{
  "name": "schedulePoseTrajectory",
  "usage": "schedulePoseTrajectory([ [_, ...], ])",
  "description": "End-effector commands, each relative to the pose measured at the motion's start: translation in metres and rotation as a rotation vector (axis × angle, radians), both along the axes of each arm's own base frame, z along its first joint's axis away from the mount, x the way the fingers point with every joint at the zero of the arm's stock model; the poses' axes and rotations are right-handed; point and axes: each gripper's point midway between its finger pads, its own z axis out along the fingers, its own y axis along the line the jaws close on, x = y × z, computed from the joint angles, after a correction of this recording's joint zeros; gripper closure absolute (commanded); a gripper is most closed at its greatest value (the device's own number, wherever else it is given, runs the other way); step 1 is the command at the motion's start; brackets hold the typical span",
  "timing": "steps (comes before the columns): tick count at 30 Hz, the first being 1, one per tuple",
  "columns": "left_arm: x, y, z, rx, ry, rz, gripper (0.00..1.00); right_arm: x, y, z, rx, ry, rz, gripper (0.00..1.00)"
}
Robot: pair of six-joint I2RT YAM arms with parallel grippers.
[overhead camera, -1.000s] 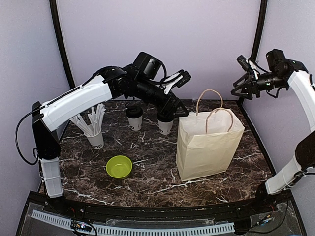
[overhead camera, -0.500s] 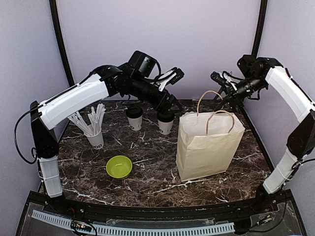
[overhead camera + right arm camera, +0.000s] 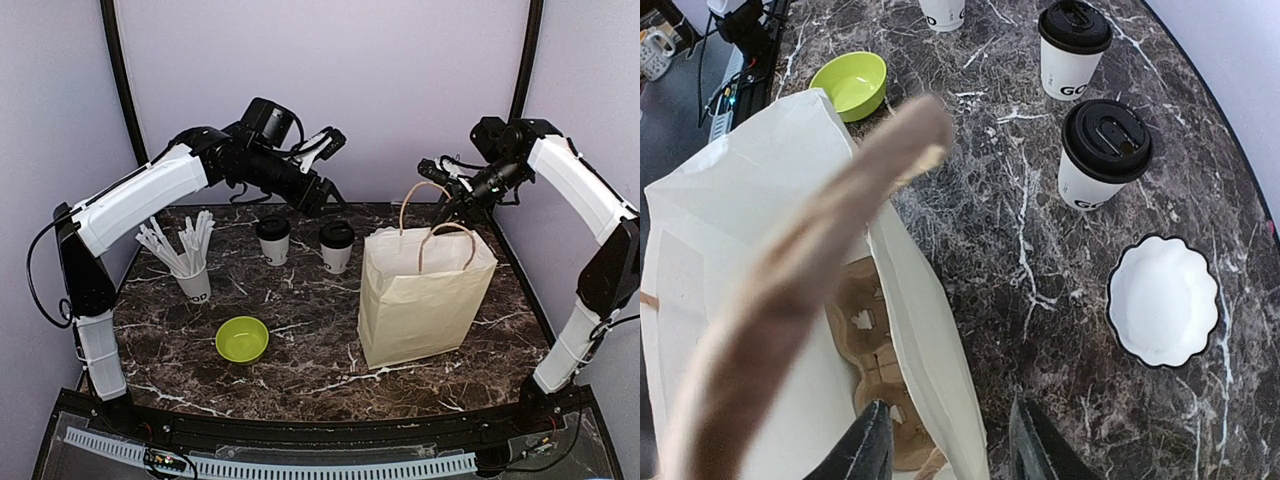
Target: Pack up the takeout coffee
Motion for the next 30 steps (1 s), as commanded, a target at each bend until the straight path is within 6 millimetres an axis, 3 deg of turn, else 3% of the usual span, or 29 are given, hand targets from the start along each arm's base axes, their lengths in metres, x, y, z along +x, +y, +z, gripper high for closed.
schedulePoseTrajectory([
  [1,0.026,0.021,-0.004,-0.002,0.018,0.086,0.29,0.0,0.002,-0.002,-0.015,-0.002,0.015,0.74],
  [3,0.042,0.023,-0.015,0.007,0.023,0.107,0.27,0.001,0.002,-0.003,-0.022,-0.005,0.016,0.91],
  [5,0.051,0.019,-0.026,0.018,0.03,0.101,0.25,0.003,0.001,-0.004,-0.033,-0.008,0.01,0.99],
  [19,0.113,-0.006,-0.108,0.099,0.033,0.19,0.12,0.008,-0.014,-0.006,-0.092,-0.031,-0.041,1.0],
  [30,0.133,-0.02,-0.134,0.1,0.019,0.204,0.11,0.01,-0.019,-0.01,-0.1,-0.02,-0.066,1.0],
])
